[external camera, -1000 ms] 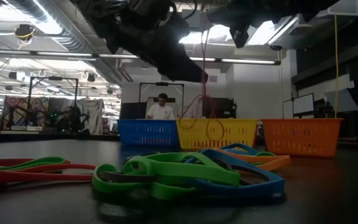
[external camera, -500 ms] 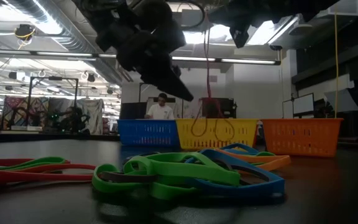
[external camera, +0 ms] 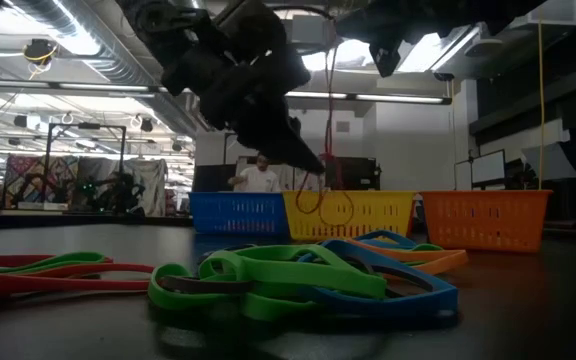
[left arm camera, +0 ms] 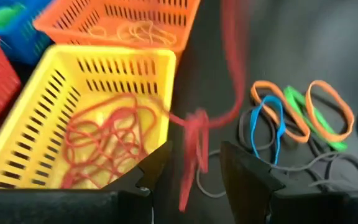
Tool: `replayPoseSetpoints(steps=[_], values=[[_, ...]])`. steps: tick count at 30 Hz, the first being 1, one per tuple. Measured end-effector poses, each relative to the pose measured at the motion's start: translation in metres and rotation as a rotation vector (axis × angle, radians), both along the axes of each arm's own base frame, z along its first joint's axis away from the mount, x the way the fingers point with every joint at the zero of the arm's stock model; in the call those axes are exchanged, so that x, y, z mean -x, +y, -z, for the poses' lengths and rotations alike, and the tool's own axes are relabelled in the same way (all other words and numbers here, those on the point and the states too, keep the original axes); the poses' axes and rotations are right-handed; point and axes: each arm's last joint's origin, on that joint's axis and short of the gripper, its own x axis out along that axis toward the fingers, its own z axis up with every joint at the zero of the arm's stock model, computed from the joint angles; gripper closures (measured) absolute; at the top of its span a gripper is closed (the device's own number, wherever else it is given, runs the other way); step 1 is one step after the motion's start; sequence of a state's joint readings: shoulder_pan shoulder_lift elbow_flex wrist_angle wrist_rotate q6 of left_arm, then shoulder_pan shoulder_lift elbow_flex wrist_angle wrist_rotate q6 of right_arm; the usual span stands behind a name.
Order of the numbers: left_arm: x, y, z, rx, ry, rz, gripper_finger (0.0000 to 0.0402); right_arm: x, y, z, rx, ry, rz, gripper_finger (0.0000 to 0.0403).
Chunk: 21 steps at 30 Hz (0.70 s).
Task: Sort rubber bands into baskets
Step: Put the red rubber band into the yellow basket
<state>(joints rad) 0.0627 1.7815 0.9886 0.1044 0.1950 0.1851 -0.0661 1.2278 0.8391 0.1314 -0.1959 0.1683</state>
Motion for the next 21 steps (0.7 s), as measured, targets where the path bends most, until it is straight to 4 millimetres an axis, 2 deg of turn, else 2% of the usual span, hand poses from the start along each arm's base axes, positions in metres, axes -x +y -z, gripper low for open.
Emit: replayPoseSetpoints(steps=[4,10,14,21], values=[[0.0,-0.004,0.005,-0.021,0.02,0.029,0.0289,0.0,0.0,0.0,0.0,0.0,0.0,0.0403],[0.0,-0.005,0.006,-0.026,0.028,0.038,0.0387,0.0,0.0,0.0,0.0,0.0,0.0,0.0403],[0.007,-0.006,0.011,-0.02,0.115,0.04,0.0391,0.0,0.0,0.0,0.0,0.003,-0.001,0.0403],[0.035,-0.017,0.029,0.004,0.472,0.069,0.0399,0.0,0.0,0.001,0.011,0.011,-0.002,0.0403]])
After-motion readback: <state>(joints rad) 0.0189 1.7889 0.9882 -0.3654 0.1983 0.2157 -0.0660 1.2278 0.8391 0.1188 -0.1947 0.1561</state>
